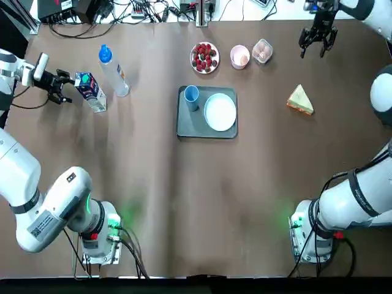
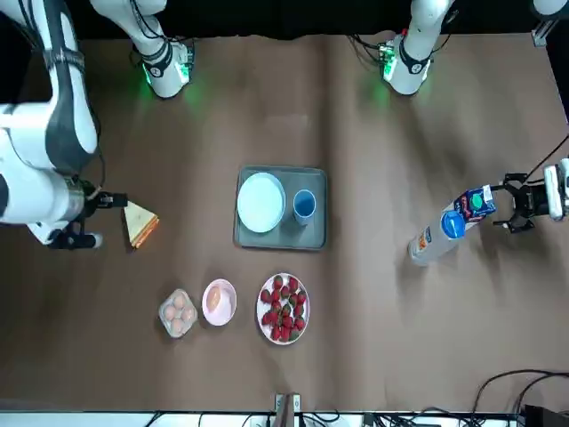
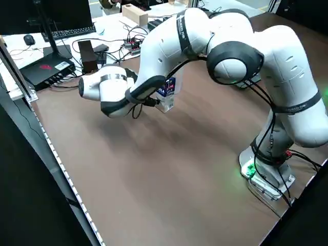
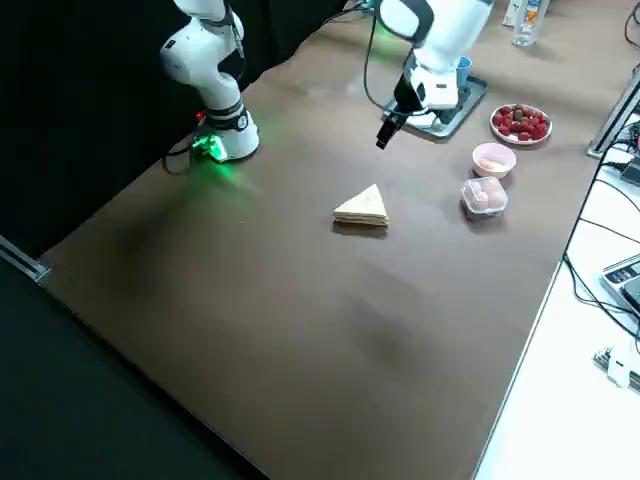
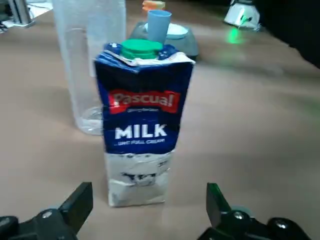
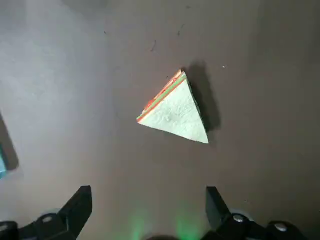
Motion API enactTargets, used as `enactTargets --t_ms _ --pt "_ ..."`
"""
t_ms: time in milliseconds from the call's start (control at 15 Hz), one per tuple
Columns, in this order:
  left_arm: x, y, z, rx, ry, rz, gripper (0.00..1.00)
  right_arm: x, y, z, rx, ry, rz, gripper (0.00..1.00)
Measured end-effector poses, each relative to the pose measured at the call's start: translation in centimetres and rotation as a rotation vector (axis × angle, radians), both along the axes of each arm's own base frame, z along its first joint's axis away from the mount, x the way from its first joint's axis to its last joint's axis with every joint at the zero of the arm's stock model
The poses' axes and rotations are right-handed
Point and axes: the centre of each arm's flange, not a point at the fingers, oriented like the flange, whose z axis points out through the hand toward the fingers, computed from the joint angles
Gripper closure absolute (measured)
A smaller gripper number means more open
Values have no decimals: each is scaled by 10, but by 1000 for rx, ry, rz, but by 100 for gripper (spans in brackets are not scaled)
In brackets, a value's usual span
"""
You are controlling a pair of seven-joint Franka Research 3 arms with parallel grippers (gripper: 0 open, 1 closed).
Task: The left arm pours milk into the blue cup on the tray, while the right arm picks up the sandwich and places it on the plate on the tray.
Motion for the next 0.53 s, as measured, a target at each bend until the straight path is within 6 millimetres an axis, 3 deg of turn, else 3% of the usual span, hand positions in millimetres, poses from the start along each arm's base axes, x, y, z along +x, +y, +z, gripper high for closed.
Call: enactTargets --t_ms 200,533 --pt "-11 -7 -19 -59 6 -8 0 5 -17 -34 29 46 49 0" --pt "-29 -24 -53 -188 -38 22 0 3 -90 -78 291 66 100 0"
